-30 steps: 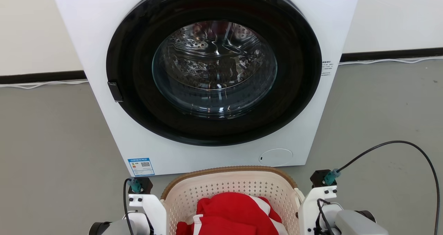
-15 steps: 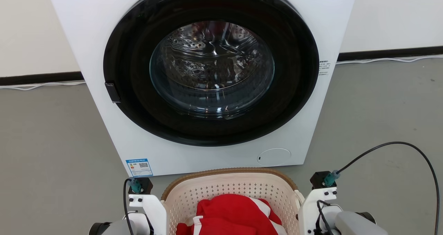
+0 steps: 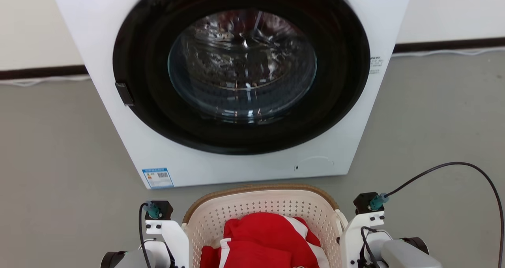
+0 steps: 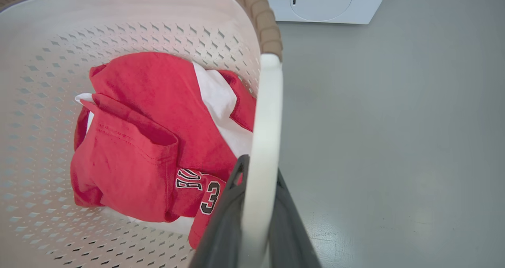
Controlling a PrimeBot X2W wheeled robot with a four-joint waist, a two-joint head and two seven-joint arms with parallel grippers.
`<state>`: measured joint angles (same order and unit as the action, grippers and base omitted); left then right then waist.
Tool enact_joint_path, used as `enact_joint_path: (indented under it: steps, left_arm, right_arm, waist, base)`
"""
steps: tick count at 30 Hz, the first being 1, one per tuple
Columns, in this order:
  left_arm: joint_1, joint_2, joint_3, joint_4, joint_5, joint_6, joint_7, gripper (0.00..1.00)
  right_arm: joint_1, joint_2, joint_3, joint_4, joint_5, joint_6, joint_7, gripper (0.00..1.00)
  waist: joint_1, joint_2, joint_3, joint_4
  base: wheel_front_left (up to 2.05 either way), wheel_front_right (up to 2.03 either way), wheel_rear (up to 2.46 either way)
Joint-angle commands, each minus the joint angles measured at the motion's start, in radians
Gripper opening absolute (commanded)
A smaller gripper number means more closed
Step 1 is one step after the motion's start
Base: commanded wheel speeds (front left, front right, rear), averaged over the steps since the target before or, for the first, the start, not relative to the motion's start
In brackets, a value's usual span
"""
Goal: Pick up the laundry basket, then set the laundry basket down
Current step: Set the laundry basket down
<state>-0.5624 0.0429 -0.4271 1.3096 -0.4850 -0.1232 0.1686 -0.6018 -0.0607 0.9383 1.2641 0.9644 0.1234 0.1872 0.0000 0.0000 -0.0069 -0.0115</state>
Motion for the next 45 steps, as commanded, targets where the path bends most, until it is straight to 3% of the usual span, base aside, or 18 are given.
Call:
enact_joint_path:
  steps: [1, 24, 45]
  left_arm:
    - [-0.045, 0.022, 0.014, -0.019, 0.002, -0.005, -0.016, 0.00]
    - [-0.292, 0.064, -0.013, -0.054, 0.029, 0.023, -0.259, 0.00]
    - [-0.412, 0.081, -0.027, -0.051, 0.039, 0.045, -0.422, 0.00]
  right_arm:
    - [-0.041, 0.010, 0.012, -0.025, -0.008, 0.007, -0.024, 0.00]
    - [-0.279, 0.010, 0.039, -0.003, -0.059, 0.007, -0.294, 0.00]
    - [-0.410, 0.010, 0.032, 0.026, -0.127, 0.007, -0.419, 0.00]
  waist:
    - [0.0000, 0.0000, 0.017, 0.001]
    - [0.0000, 0.0000, 0.523, 0.025]
    - [0.0000, 0.0000, 0.794, 0.026]
  base:
    - [0.00, 0.00, 0.00]
    - [0.00, 0.00, 0.00]
    - [0.00, 0.00, 0.00]
